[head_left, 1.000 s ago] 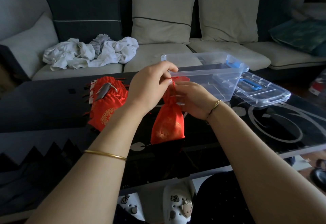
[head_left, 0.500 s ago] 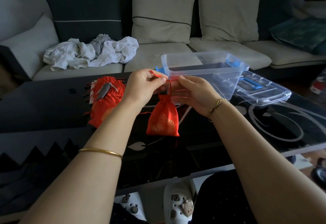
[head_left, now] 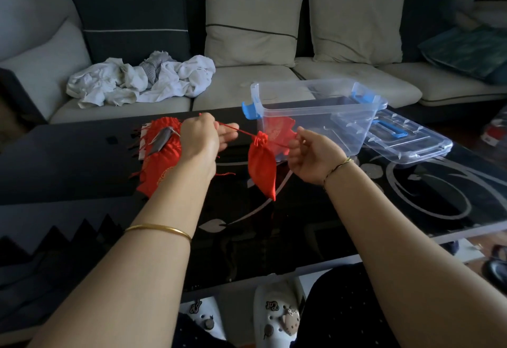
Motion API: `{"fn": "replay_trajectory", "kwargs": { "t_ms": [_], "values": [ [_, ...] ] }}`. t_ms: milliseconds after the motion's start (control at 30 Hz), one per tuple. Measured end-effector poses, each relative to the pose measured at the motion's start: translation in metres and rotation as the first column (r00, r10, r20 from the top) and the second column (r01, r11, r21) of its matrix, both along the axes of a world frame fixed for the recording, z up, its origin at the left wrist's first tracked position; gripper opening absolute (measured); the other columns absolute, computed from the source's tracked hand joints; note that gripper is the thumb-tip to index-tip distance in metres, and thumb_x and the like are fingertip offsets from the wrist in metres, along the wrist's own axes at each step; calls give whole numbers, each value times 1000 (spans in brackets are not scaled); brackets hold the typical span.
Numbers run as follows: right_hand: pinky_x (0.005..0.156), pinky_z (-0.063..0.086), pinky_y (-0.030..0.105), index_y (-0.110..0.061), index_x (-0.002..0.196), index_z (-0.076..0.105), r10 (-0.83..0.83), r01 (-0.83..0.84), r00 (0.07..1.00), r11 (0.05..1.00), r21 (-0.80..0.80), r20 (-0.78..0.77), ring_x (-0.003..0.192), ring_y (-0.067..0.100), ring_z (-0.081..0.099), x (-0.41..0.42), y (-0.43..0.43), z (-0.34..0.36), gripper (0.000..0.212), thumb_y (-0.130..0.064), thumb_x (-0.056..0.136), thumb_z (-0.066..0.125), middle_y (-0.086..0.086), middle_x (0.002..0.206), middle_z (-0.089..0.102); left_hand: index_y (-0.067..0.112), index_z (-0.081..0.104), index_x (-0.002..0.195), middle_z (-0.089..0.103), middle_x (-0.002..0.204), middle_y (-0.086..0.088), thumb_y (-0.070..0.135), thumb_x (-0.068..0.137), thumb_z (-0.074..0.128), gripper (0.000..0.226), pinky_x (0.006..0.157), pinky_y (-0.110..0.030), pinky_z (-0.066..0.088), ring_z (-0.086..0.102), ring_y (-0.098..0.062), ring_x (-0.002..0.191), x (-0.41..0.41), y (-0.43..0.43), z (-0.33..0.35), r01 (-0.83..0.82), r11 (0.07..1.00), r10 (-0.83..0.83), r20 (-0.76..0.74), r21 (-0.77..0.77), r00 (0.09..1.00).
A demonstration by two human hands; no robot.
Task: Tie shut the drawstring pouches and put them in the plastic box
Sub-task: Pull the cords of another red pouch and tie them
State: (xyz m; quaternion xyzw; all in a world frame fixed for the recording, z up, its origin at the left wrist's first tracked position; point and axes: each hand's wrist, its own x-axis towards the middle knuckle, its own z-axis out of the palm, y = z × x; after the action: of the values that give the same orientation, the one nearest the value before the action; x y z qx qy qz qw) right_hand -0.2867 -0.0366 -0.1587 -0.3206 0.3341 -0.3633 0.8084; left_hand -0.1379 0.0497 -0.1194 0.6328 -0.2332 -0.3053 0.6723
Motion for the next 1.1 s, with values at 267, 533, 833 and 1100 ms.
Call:
{"fn": "replay_trajectory", "kwargs": {
  "t_ms": [267, 533, 833, 1100],
  "values": [
    [46, 42, 18, -11, 66, 53, -137, 131, 991, 954, -268, -5, 45, 9, 49, 4, 7, 15, 35, -26, 97, 46, 5, 69, 66, 10, 57, 72, 59, 60, -1, 19, 99, 41, 33, 55, -23, 50, 60, -11, 50, -10, 0, 2, 310, 951, -303, 260, 16, 917],
    [48, 31, 24, -11, 66, 61, -139, 44, 983, 807, -589, -117, 51, 14, 36, 16, 22, 31, 33, -29, 93, 55, 16, 74, 46, 14, 67, 78, 61, 67, -3, 15, 85, 67, 8, 62, -25, 48, 53, -12, 57, -17, 0, -3, 423, 864, -504, 483, 273, 716],
    [49, 39, 26, -8, 78, 52, -155, -118, 906, 803, -585, -395, 46, 16, 52, 14, 25, 27, 27, -17, 98, 37, 10, 64, 60, 11, 66, 81, 62, 67, -1, 20, 87, 65, 11, 57, -21, 48, 53, -8, 53, -19, -4, -6, 420, 885, -465, 430, 203, 774],
    [61, 48, 32, -17, 72, 55, -287, -251, 833, 566, -785, -474, 64, 17, 55, 12, 24, 21, 21, -1, 77, 68, 12, 74, 60, 12, 60, 73, 63, 60, -4, 13, 88, 62, 16, 51, -22, 50, 60, -9, 50, -14, -7, -9, 300, 945, -326, 342, 126, 881]
  ]
}}
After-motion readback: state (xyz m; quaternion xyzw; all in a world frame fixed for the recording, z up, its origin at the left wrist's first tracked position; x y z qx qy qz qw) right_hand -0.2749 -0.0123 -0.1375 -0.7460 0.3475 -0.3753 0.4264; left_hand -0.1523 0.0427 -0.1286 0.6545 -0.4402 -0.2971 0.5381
